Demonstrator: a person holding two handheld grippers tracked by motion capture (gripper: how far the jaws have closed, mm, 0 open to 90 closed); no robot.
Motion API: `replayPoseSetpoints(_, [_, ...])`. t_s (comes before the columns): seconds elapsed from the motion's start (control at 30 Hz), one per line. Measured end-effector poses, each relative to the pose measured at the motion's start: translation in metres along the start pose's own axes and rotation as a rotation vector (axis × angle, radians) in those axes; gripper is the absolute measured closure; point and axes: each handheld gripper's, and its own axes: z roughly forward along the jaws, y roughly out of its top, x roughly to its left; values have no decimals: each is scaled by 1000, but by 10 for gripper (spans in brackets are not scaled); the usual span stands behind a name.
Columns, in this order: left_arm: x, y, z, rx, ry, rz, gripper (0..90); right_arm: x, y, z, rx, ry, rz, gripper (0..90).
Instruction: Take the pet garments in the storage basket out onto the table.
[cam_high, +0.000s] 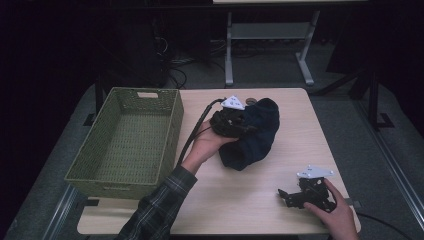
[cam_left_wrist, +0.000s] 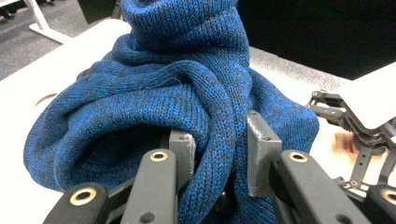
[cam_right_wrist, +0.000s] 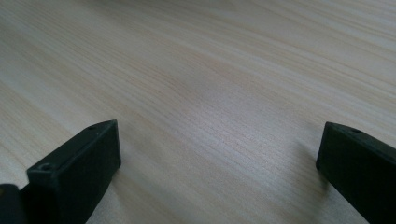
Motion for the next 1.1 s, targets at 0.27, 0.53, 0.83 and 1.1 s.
replayPoseSetpoints(0.27, [-3, -12, 30, 20, -2, -20, 684, 0, 0, 0, 0, 0, -3, 0])
replayPoseSetpoints(0.53, [-5, -27, 63, 56, 4, -28, 682, 0, 0, 0, 1, 0, -2, 0])
replayPoseSetpoints(0.83, [-8, -40, 93, 123, 27, -17, 675, 0, 0, 0, 0, 3, -3, 0])
replayPoseSetpoints(1.1, [-8, -53, 111, 171, 41, -35, 622, 0, 0, 0, -2, 2, -10, 0])
